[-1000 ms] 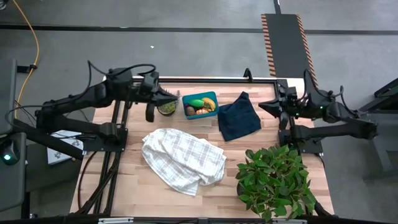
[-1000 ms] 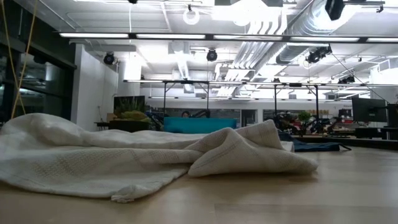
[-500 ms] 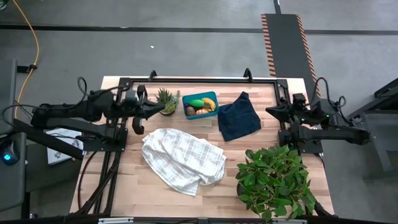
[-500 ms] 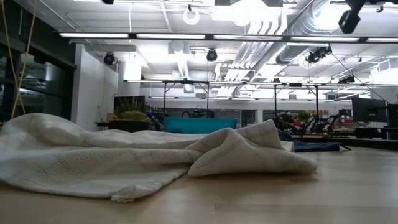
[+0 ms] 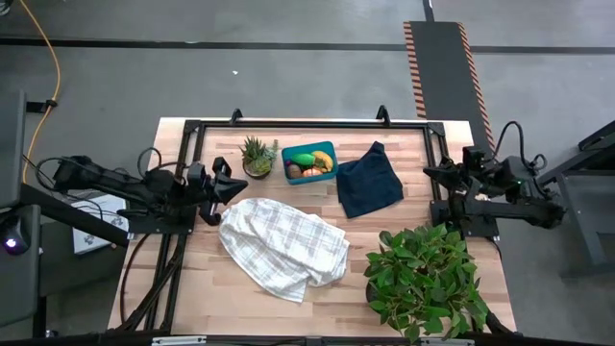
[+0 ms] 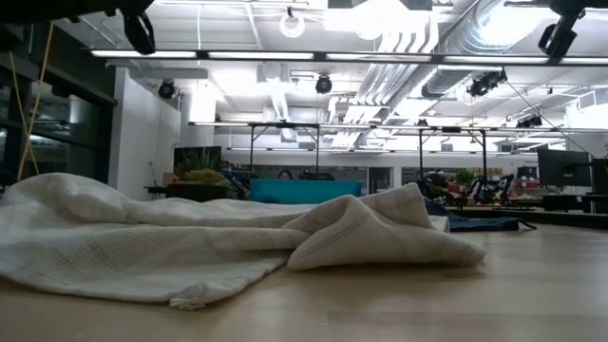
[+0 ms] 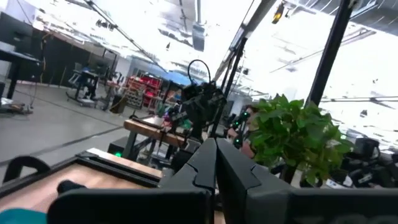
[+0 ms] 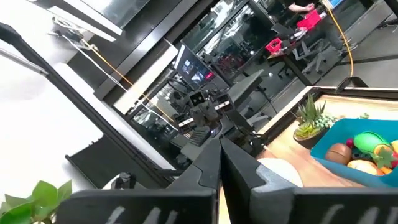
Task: Pick and placing Produce into tupperware
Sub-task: Return to Home Position
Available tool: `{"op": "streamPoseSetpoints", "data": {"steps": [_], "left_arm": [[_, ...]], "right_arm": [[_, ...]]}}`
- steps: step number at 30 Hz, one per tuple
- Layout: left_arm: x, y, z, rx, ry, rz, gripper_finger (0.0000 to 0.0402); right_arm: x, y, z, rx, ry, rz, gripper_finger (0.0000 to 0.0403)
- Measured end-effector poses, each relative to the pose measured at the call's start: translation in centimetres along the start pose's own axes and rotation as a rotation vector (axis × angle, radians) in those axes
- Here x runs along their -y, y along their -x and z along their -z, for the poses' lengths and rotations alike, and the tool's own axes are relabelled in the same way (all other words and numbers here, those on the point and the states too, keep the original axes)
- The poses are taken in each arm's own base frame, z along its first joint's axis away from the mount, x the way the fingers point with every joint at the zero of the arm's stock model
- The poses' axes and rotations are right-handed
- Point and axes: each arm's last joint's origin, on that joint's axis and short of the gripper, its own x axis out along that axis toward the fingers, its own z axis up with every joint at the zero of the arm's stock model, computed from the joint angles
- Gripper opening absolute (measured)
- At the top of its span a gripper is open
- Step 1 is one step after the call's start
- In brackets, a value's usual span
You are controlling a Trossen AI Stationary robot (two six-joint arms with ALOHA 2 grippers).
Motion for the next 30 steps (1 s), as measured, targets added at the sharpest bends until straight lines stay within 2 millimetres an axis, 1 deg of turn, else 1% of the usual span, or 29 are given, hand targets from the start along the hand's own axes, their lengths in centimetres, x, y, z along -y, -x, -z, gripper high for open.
{"op": "streamPoseSetpoints", "data": {"steps": [7, 19, 23, 30], "left_arm": [[0.0, 1.3, 1.8, 0.003, -0.020, 0.005, 0.0000], [-1.1, 4.6, 2.5, 0.103, -0.032, 0.054, 0.0000], [-1.2, 5.1, 2.8, 0.084, -0.040, 0.120, 0.0000], [-1.4, 5.9, 3.5, -0.023, -0.029, 0.185, 0.0000]], "right_arm": [[0.2, 0.0, 0.2, -0.023, -0.018, 0.023, 0.0000], [0.3, 0.0, 0.2, -0.010, -0.030, 0.041, 0.0000], [0.3, 0.0, 0.2, 0.005, -0.027, 0.057, 0.0000], [0.5, 0.0, 0.2, 0.001, -0.048, 0.076, 0.0000]]}}
